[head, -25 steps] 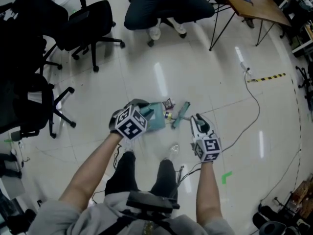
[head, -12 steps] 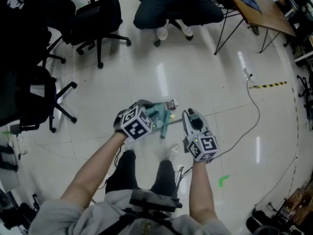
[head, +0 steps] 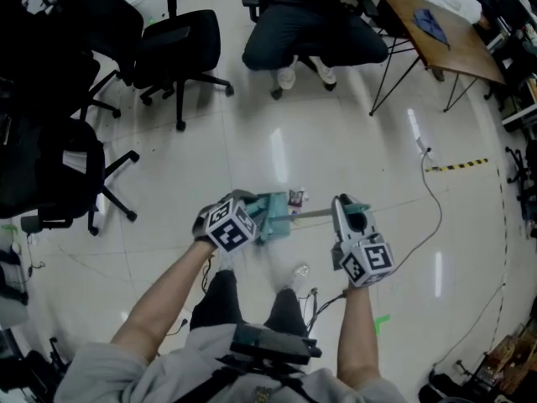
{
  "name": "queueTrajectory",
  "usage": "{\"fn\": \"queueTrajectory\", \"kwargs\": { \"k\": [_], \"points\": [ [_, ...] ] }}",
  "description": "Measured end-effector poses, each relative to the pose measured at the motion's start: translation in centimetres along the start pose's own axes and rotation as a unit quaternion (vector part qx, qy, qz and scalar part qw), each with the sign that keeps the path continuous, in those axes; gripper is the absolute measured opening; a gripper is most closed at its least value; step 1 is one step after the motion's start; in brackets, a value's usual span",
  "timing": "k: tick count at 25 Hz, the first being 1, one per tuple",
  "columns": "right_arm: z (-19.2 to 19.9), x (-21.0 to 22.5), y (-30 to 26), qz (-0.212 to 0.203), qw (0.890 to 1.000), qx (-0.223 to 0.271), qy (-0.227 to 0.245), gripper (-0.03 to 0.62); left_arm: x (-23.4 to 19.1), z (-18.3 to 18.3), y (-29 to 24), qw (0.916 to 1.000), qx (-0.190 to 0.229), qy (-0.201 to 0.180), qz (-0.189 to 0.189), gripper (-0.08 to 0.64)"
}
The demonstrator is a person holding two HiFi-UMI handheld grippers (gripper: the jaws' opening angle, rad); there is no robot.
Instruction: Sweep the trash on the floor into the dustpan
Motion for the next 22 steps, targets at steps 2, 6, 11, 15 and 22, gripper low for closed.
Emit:
{"fn": "queueTrajectory", "kwargs": {
  "k": [2, 6, 11, 15, 22],
  "points": [
    [-1.7, 0.2, -0.2, 0.008, 1.0, 0.008, 0.012, 0.072, -0.2, 0.8, 0.8, 1.0, 0.004, 0.004, 0.006, 0.12],
    [-3.5, 2.1, -1.4, 0.025, 0.998, 0.02, 0.047, 0.072, -0.4, 1.9, 1.2, 0.9998, 0.004, 0.011, 0.015, 0.12],
    [-3.4, 6.5, -3.5, 0.016, 0.994, 0.005, 0.108, 0.072, -0.6, 0.7, 0.0, 0.9992, -0.002, 0.038, -0.008, 0.12],
    [0.8, 8.1, -5.7, -0.021, 0.988, -0.023, 0.154, 0.074, 0.1, -0.7, -2.2, 0.9982, 0.024, 0.052, -0.014, 0.12],
    [7.6, 8.1, -6.2, -0.057, 0.988, -0.091, 0.112, 0.074, -0.2, -2.9, -3.6, 0.9983, 0.024, 0.047, -0.024, 0.12]
  ]
}}
Point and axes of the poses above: the fingertips, and each gripper's own axes: y backward along the fingers, x to its right, z out of its underside, the point moved 3 cm from there along y, backward along the fingers, and after that the axes turned 15 degrees about z, right-handed, at the moved point
